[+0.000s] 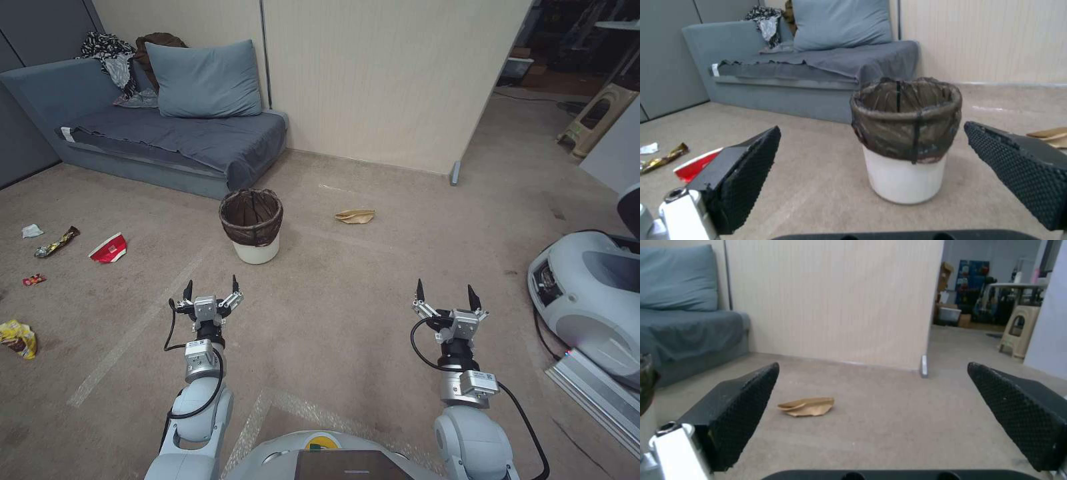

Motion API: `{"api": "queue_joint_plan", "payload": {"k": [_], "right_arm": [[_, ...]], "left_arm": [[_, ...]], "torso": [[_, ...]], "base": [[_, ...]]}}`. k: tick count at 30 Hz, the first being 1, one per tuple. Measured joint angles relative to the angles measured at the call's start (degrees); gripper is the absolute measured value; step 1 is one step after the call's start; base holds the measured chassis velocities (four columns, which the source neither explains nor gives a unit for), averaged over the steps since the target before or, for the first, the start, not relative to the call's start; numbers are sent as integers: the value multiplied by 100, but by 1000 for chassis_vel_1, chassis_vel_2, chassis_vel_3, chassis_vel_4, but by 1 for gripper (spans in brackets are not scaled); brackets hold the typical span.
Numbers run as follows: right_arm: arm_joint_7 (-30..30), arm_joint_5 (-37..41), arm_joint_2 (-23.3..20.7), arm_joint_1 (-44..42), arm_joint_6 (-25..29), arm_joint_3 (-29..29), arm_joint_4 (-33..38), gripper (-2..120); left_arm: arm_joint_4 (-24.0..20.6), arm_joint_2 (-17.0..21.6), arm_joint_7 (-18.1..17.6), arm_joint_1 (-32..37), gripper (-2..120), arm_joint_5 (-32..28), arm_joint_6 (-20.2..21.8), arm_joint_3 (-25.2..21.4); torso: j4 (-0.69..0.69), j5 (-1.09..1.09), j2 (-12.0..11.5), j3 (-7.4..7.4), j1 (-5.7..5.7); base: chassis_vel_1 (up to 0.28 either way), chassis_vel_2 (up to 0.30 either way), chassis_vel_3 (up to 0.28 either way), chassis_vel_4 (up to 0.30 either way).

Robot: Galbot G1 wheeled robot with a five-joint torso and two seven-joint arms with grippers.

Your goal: Pick up the trash bin, then pick up the garbage from the floor and place it into the trash bin.

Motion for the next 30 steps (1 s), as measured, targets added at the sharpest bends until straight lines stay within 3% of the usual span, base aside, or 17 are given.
{"api": "queue_joint_plan", "payload": {"k": [30], "right_arm": [[26, 49, -101, 10, 4, -14, 35, 100]], "left_arm": [[-181, -59, 4, 121, 100, 62, -25, -27]], "torso": [[0, -1, 0, -1, 0]], "base": [[-132, 131, 133, -128]]}}
